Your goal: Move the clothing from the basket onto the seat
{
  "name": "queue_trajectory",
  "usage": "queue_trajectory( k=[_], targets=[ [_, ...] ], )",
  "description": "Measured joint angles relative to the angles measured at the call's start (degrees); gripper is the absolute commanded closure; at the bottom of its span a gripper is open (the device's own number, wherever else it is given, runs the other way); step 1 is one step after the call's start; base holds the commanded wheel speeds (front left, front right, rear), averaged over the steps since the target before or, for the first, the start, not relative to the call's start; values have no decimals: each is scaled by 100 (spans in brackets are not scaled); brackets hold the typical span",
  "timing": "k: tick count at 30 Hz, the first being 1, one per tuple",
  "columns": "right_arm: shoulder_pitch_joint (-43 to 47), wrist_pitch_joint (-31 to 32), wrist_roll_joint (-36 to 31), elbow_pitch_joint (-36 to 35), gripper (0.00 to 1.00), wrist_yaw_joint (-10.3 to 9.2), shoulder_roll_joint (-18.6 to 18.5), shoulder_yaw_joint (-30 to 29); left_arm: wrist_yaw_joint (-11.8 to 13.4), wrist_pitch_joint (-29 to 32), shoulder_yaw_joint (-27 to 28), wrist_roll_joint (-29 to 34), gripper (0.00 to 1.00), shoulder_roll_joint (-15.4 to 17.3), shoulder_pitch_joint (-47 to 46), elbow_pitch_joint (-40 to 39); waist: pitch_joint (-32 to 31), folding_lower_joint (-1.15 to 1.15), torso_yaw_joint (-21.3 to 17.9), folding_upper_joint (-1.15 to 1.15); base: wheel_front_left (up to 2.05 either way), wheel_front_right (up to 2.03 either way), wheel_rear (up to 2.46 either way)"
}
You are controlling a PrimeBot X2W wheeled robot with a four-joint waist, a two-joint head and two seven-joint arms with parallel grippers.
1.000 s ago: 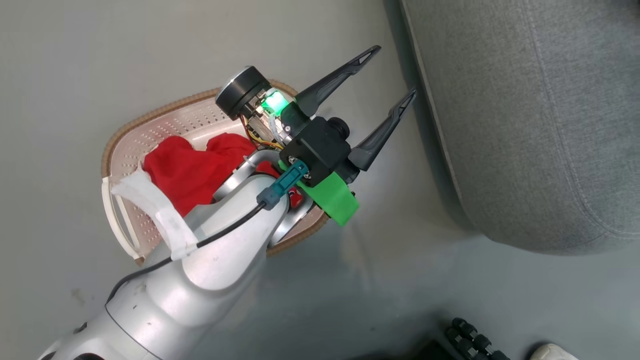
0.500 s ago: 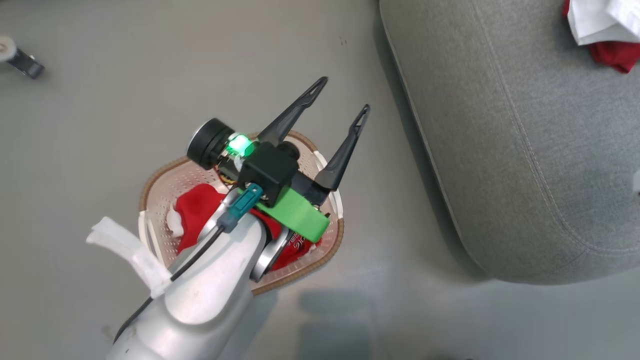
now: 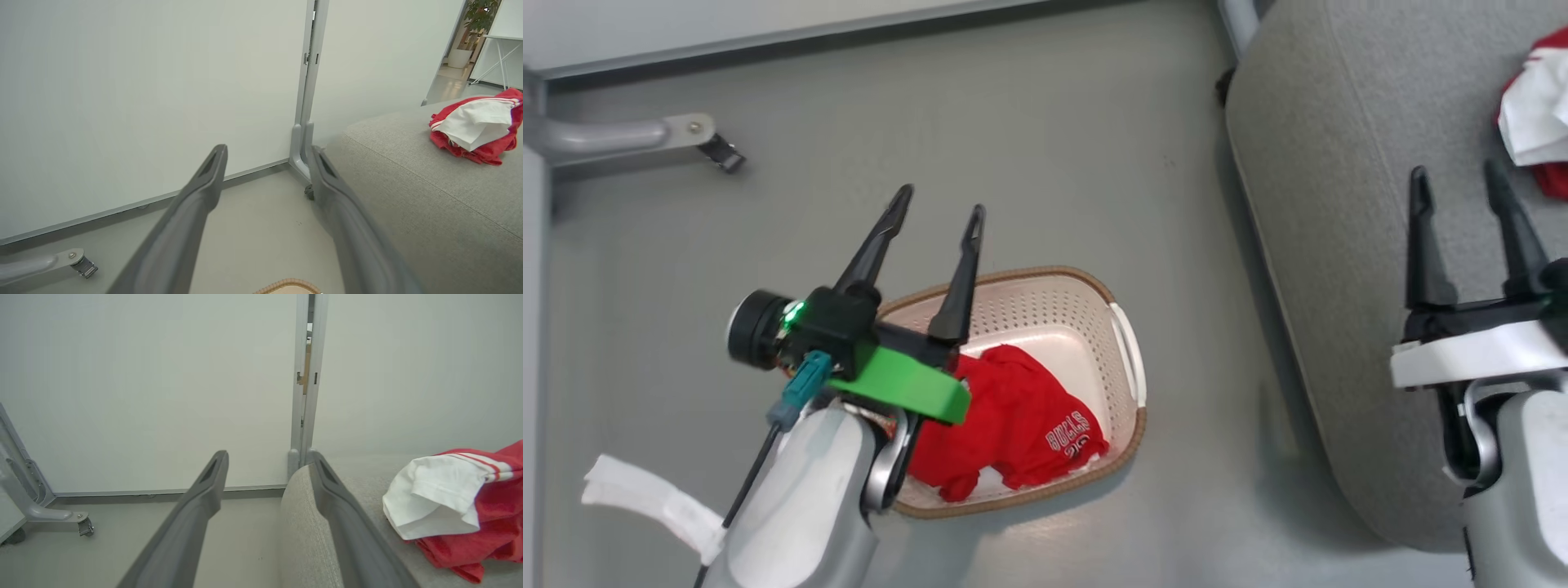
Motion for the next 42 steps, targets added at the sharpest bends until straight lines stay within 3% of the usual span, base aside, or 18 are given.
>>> queue_trajectory(
  k=[8,19,42],
  targets=[
    [277,0,-234,-115,0,0,156,461,51,0,837,145,0,-27,642,-119,-460,0,415,0,0,0,0],
    [1044,-1,-477,-422,0,0,352,535,36,0,1693,378,0,-145,1457,-391,-1058,0,755,0,0,0,0],
    [1863,0,-481,-627,0,0,466,447,-245,0,1995,727,0,-400,1835,-374,-1290,0,839,0,0,0,0]
  ],
)
